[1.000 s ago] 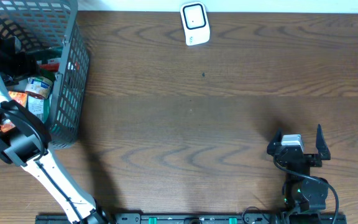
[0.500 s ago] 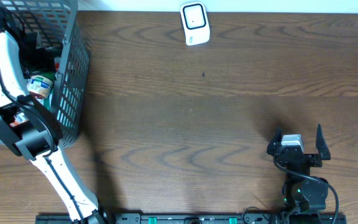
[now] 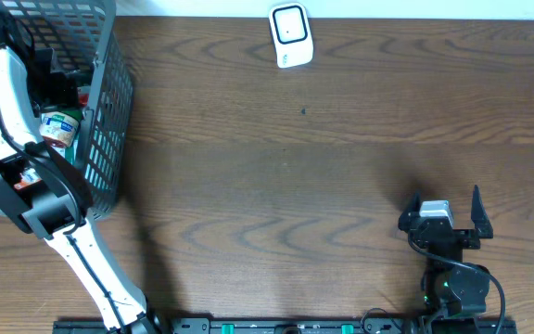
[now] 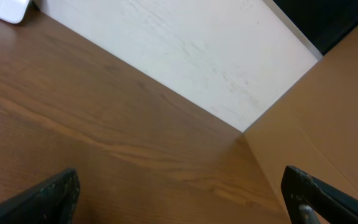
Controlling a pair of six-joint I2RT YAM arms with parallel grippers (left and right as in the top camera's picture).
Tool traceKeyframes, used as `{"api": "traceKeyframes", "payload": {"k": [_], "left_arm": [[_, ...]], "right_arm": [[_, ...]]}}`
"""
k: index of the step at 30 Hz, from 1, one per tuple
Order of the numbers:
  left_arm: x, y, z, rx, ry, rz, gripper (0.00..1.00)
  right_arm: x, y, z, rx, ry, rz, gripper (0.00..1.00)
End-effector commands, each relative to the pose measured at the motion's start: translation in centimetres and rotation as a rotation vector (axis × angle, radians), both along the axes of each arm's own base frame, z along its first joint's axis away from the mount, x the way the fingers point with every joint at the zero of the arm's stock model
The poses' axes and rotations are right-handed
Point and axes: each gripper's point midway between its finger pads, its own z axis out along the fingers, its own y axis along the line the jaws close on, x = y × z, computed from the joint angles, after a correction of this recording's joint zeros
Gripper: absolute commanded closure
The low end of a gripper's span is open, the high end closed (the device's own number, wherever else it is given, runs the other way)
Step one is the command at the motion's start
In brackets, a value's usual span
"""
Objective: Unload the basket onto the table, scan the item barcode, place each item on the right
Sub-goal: 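Lower the left gripper into the basket and grasp the green-lidded jar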
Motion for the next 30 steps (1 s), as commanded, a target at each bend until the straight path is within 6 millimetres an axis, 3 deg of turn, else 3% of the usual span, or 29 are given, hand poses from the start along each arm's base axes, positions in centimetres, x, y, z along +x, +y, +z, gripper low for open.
{"api": "traceKeyframes", "payload": {"k": [1, 12, 15, 18, 25, 30], "left_arm": [[-1.1, 1.2, -2.0, 0.045, 0.081, 0.002, 0.18], [-3.2, 0.9, -7.1, 0.010, 0.165, -0.031, 0.19], [-3.0, 1.0, -7.0, 0.014, 0.154, -0.019, 0.32], [-2.5, 1.2, -5.7, 0.028, 0.124, -0.014, 0.49], [-1.0, 1.7, 0.1, 0.076, -0.024, 0.055, 0.50], [-1.1, 1.5, 5.8, 0.117, -0.148, 0.091, 0.53]], "right_arm": [[0.0, 0.0, -0.1, -0.011, 0.005, -0.002, 0.01], [0.0, 0.0, -0.1, -0.011, 0.005, -0.002, 0.01], [0.0, 0.0, -0.1, -0.011, 0.005, -0.002, 0.01], [0.0, 0.0, -0.1, -0.011, 0.005, -0.002, 0.01], [0.0, 0.0, -0.1, -0.011, 0.005, -0.002, 0.01], [0.0, 0.0, -0.1, -0.011, 0.005, -0.002, 0.01]]}}
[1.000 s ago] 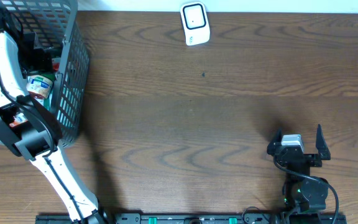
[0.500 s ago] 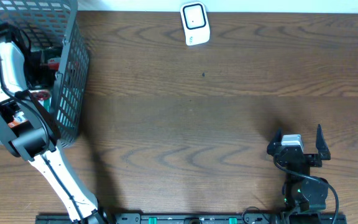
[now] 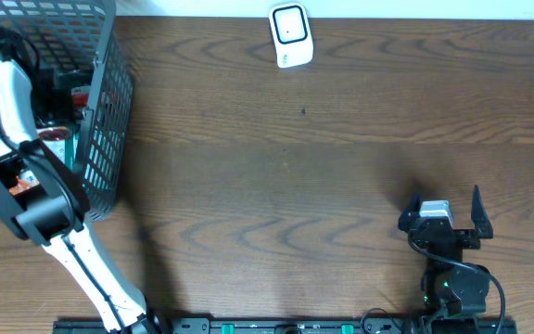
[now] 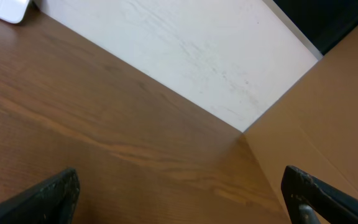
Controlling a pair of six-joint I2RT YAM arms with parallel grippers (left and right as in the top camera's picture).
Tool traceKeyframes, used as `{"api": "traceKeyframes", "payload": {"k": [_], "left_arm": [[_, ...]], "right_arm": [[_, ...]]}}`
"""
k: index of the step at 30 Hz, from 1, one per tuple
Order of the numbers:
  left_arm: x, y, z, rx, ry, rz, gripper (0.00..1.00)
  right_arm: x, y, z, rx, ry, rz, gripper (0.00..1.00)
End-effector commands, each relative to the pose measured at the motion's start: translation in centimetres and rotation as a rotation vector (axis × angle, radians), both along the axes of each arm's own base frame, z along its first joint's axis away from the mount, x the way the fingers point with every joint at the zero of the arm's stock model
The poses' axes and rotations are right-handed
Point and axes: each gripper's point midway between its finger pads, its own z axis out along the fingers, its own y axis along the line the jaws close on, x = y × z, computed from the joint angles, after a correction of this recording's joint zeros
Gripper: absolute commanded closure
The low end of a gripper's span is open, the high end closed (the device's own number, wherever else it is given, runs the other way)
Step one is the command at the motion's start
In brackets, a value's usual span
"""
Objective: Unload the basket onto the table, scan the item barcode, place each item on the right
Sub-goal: 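Lower the left gripper into the basket and grasp the green-lidded jar, then lift the jar out and carry it toward the white scanner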
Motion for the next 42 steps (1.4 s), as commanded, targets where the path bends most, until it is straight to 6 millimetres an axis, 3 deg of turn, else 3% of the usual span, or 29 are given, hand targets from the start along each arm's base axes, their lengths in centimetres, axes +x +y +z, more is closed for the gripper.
{"api": "traceKeyframes", "payload": {"k": [1, 2, 7, 12, 15, 18, 21, 28, 37, 42], "left_arm": [[0.7, 0.2, 9.3, 0.080, -0.214, 0.053, 0.54], [0.7, 0.1, 10.5, 0.089, -0.241, 0.064, 0.54], [-0.9, -0.6, 20.1, 0.160, -0.475, 0.138, 0.54], [-4.3, -2.6, 29.3, 0.184, -0.728, 0.242, 0.54], [-6.4, -6.1, 32.4, 0.085, -0.826, 0.267, 0.54], [-7.7, -10.8, 33.2, -0.047, -0.838, 0.204, 0.54], [-8.4, -15.6, 32.3, -0.146, -0.772, 0.116, 0.54], [-9.0, -27.5, 27.4, -0.272, -0.537, -0.182, 0.54], [-10.1, -37.9, 15.3, -0.221, -0.237, -0.321, 0.54], [-10.3, -42.2, 9.0, -0.215, -0.150, -0.372, 0.53]], "right_arm": [[0.0, 0.0, -0.1, -0.011, 0.005, -0.002, 0.01], [0.0, 0.0, -0.1, -0.011, 0.005, -0.002, 0.01], [0.0, 0.0, -0.1, -0.011, 0.005, -0.002, 0.01], [0.0, 0.0, -0.1, -0.011, 0.005, -0.002, 0.01], [0.0, 0.0, -0.1, -0.011, 0.005, -0.002, 0.01], [0.0, 0.0, -0.1, -0.011, 0.005, -0.002, 0.01], [0.0, 0.0, -0.1, -0.011, 0.005, -0.002, 0.01], [0.0, 0.0, -0.1, -0.011, 0.005, -0.002, 0.01], [0.0, 0.0, -0.1, -0.011, 0.005, -0.002, 0.01], [0.0, 0.0, -0.1, -0.011, 0.005, -0.002, 0.01]]}}
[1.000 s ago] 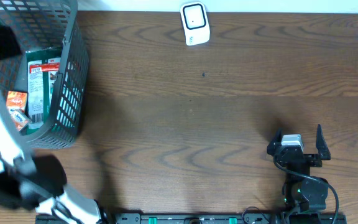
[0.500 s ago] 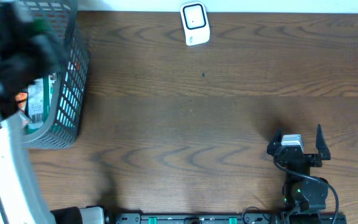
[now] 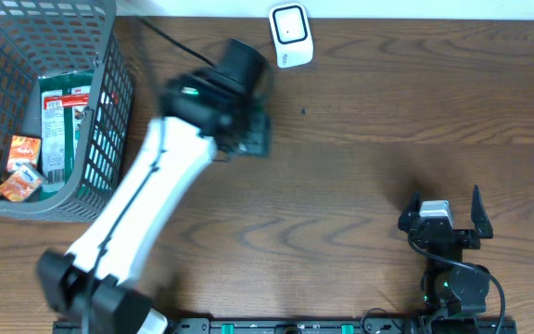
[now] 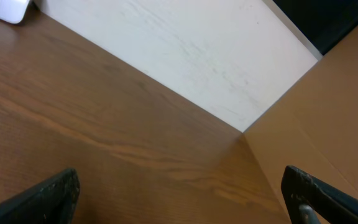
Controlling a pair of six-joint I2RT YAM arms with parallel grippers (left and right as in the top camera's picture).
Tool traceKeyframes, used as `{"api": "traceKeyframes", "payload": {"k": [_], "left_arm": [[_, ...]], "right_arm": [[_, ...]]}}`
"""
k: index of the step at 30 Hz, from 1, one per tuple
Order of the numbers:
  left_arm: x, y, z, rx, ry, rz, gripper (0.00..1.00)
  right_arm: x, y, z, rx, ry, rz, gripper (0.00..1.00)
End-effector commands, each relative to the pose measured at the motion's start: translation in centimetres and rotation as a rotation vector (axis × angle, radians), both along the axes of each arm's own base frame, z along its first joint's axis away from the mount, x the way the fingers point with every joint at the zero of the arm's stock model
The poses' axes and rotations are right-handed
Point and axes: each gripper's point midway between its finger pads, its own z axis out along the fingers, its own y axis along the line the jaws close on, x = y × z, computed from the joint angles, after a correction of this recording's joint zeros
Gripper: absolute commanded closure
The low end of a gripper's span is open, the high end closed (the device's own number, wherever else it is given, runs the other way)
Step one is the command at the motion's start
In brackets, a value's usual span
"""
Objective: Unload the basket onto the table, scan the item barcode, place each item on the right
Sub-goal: 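Lift the jar out and carry it toward the white scanner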
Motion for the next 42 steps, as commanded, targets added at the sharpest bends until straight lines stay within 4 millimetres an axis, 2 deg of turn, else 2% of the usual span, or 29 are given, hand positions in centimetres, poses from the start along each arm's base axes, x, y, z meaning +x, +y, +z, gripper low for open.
{"api": "traceKeyframes", "payload": {"k": [1, 9, 15, 18, 22, 31, 32, 33, 35, 42], "left_arm": [[-0.3, -1.5, -3.2, 0.032, 0.042, 0.022, 0.54], [-0.8, -3.9, -11.2, 0.129, 0.179, -0.035, 0.54], [-0.4, -4.3, -15.4, 0.167, 0.239, -0.024, 0.54], [-0.4, -4.4, -16.8, 0.175, 0.261, -0.011, 0.54], [-0.1, -4.6, -17.7, 0.176, 0.262, -0.008, 0.53], [0.2, -4.8, -18.3, 0.161, 0.242, -0.009, 0.53], [0.2, -4.8, -18.4, 0.161, 0.241, -0.009, 0.51], [0.2, -4.9, -18.4, 0.161, 0.241, -0.010, 0.43], [0.3, -4.9, -18.4, 0.162, 0.238, -0.025, 0.33], [1.1, -5.4, -17.3, 0.145, 0.201, -0.067, 0.24]], "right_arm": [[0.0, 0.0, -0.1, -0.011, 0.005, -0.002, 0.01], [0.0, 0.0, -0.1, -0.011, 0.005, -0.002, 0.01], [0.0, 0.0, -0.1, -0.011, 0.005, -0.002, 0.01], [0.0, 0.0, -0.1, -0.011, 0.005, -0.002, 0.01], [0.0, 0.0, -0.1, -0.011, 0.005, -0.002, 0.01], [0.0, 0.0, -0.1, -0.011, 0.005, -0.002, 0.01], [0.0, 0.0, -0.1, -0.011, 0.005, -0.002, 0.01], [0.0, 0.0, -0.1, -0.011, 0.005, -0.002, 0.01], [0.0, 0.0, -0.1, -0.011, 0.005, -0.002, 0.01], [0.0, 0.0, -0.1, -0.011, 0.005, -0.002, 0.01]]}}
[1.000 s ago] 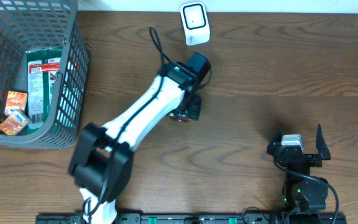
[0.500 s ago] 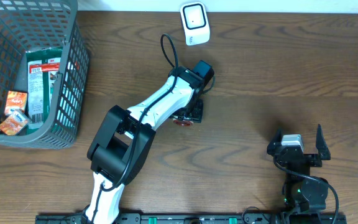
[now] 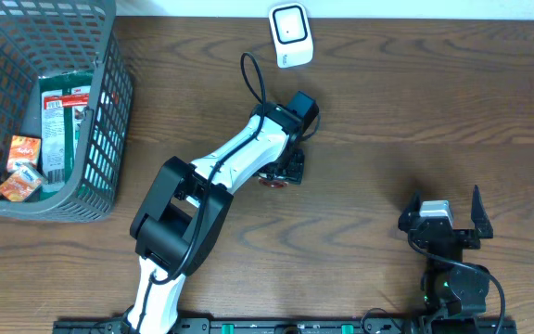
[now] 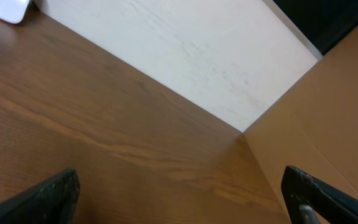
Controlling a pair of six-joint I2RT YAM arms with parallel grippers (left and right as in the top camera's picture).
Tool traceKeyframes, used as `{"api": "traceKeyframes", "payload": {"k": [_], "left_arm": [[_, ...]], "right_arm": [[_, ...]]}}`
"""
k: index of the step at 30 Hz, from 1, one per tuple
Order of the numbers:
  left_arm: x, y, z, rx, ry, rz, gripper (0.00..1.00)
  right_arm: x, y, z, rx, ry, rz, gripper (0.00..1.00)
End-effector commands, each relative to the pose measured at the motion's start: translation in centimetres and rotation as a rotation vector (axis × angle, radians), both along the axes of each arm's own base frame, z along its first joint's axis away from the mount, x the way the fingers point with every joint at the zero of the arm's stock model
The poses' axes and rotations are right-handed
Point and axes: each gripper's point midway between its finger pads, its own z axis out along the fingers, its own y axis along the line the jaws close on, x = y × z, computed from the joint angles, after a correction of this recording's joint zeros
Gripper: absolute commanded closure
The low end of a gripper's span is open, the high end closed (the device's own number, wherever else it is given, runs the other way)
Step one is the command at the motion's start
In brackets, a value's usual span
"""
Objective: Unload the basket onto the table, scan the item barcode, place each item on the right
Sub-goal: 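Lift the jar out and carry it toward the white scanner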
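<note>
The white barcode scanner (image 3: 290, 35) stands at the table's back edge; its corner (image 4: 2, 9) shows in the right wrist view. My left arm reaches to the middle of the table, and my left gripper (image 3: 281, 171) points down, shut on a small item with a red rim (image 3: 272, 181), mostly hidden under the fingers. It is well in front of the scanner. My right gripper (image 3: 445, 199) rests at the front right, open and holding nothing (image 4: 182, 199).
A grey wire basket (image 3: 111, 102) sits at the far left, holding a green packet (image 3: 63, 121) and small orange packets (image 3: 19, 167). A white wall and a brown side panel (image 4: 328, 106) bound the table's far right corner.
My left arm has swung from just left of the scanner to the table's middle, lower and nearer the front. The small item is still in its gripper. The right arm has not moved.
My left gripper was down in the basket by a small white cup, then deeper in the basket. Later the arm was out over the table near the scanner and the cup was gone from the basket. Now the gripper holds the item at mid-table.
</note>
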Motion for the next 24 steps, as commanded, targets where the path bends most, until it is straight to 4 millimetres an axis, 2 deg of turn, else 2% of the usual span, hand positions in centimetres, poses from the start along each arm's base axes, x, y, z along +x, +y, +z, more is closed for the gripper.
{"api": "traceKeyframes", "payload": {"k": [1, 6, 14, 17, 22, 24], "left_arm": [[0.9, -0.3, 1.1, -0.010, -0.037, -0.020, 0.21], [1.9, -1.0, 2.8, -0.043, -0.085, -0.020, 0.13], [2.4, -1.7, 4.2, -0.089, -0.126, -0.021, 0.13], [1.9, -2.5, 4.3, -0.136, -0.093, -0.027, 0.14], [1.6, -2.8, 4.4, -0.155, -0.081, -0.030, 0.25], [1.7, -2.9, 4.5, -0.158, -0.085, -0.030, 0.26]], "right_arm": [[0.0, 0.0, -0.1, -0.011, 0.005, -0.002, 0.01], [0.0, 0.0, -0.1, -0.011, 0.005, -0.002, 0.01], [0.0, 0.0, -0.1, -0.011, 0.005, -0.002, 0.01], [0.0, 0.0, -0.1, -0.011, 0.005, -0.002, 0.01], [0.0, 0.0, -0.1, -0.011, 0.005, -0.002, 0.01], [0.0, 0.0, -0.1, -0.011, 0.005, -0.002, 0.01]]}}
